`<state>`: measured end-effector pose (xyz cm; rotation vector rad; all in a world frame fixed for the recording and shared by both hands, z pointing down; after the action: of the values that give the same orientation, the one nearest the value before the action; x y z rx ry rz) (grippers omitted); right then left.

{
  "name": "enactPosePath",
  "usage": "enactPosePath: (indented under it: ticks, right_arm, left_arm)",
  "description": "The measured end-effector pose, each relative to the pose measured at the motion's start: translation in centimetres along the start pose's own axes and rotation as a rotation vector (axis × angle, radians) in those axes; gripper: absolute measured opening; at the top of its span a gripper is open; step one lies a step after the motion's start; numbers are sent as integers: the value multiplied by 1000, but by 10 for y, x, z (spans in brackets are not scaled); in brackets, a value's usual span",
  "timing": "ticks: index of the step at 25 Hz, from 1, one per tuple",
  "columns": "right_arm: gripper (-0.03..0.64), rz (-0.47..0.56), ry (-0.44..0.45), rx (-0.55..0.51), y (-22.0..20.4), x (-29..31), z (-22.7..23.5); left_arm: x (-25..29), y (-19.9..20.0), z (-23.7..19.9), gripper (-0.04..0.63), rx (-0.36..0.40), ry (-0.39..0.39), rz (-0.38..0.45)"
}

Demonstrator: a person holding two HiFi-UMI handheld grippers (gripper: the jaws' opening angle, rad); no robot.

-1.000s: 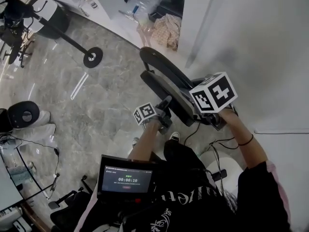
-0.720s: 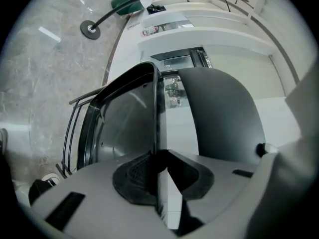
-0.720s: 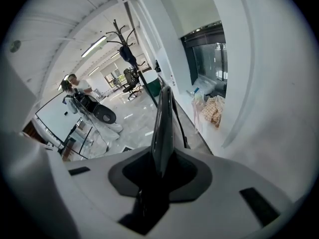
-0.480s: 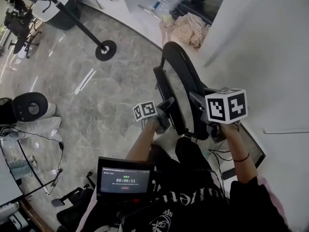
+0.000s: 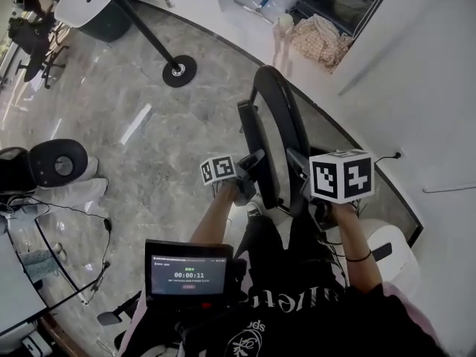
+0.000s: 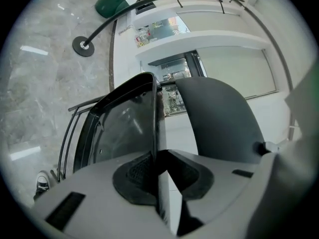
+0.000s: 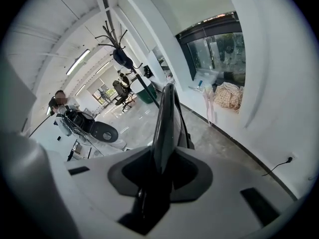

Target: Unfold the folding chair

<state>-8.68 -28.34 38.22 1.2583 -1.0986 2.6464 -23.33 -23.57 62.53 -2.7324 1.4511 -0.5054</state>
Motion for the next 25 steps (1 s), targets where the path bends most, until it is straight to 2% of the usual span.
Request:
enactPosePath:
  ticks: [3,7,12,19,22,25]
  right_arm:
    - [94,2,20,-13,-9,16,-35]
    - [100,-3,81,-52,-14,32,-68]
    - [115,-16,142,-102,-14,42,-92]
    - [115,-10,152,-67,-11,36,-78]
    - [114,-4,153,-29,-13,35,-61]
    - [114,-12,144,-9,-15,35,-34]
  left_arm:
    - [-40,12,-16,71,-6,-19,7]
    - [-86,23,-36,71,-36,-53,56]
    - [-108,30,-46,71,-45,-90,105]
    - [-119,31,-51,71,-66,-139,128]
    - [-136,32,-64,74,-90,-152,166]
    - [-157,34,-86,83,-125,-126,234]
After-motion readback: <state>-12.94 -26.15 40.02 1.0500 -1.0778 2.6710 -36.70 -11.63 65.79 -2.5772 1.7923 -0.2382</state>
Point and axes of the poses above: the fingertips, and each gripper's own axes: x forward along the fingers, z to its right, y out of its top, the point moved 7 cm from there along -x, backward along the fingers, and after that the axes turned 6 degrees about z, right-handed, at the moved point
